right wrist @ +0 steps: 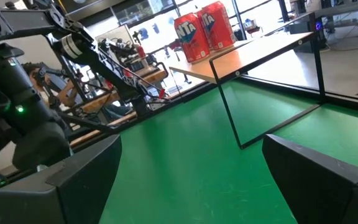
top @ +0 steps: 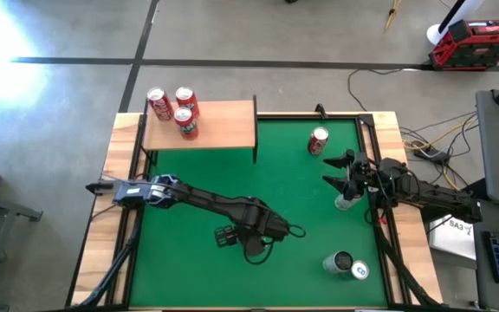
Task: Place canned beverage on shelf
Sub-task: Put the left blue soda can on the shelf
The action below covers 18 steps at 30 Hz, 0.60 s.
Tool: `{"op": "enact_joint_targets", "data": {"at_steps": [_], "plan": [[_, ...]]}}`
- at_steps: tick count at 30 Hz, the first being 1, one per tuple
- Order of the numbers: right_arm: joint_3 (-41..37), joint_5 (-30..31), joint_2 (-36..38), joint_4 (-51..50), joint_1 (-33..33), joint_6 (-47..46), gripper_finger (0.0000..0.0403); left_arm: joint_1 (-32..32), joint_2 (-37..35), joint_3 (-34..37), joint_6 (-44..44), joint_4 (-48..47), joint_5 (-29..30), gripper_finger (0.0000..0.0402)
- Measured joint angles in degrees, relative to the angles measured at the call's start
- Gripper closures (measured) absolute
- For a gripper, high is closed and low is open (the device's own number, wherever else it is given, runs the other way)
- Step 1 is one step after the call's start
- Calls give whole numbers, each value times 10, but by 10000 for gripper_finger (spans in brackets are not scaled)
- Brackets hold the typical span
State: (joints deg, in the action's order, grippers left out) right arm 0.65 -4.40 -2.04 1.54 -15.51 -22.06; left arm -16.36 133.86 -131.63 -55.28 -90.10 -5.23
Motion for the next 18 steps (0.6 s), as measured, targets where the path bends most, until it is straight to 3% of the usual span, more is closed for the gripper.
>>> {"op": "enact_joint_targets", "data": {"at_steps": [7,18], "plan": [[0,0,0,0,0,0,21,0,-1,29,-75,1,22,163],[0,0,0,0,0,0,21,0,0,5,-118,1,80,163]]}}
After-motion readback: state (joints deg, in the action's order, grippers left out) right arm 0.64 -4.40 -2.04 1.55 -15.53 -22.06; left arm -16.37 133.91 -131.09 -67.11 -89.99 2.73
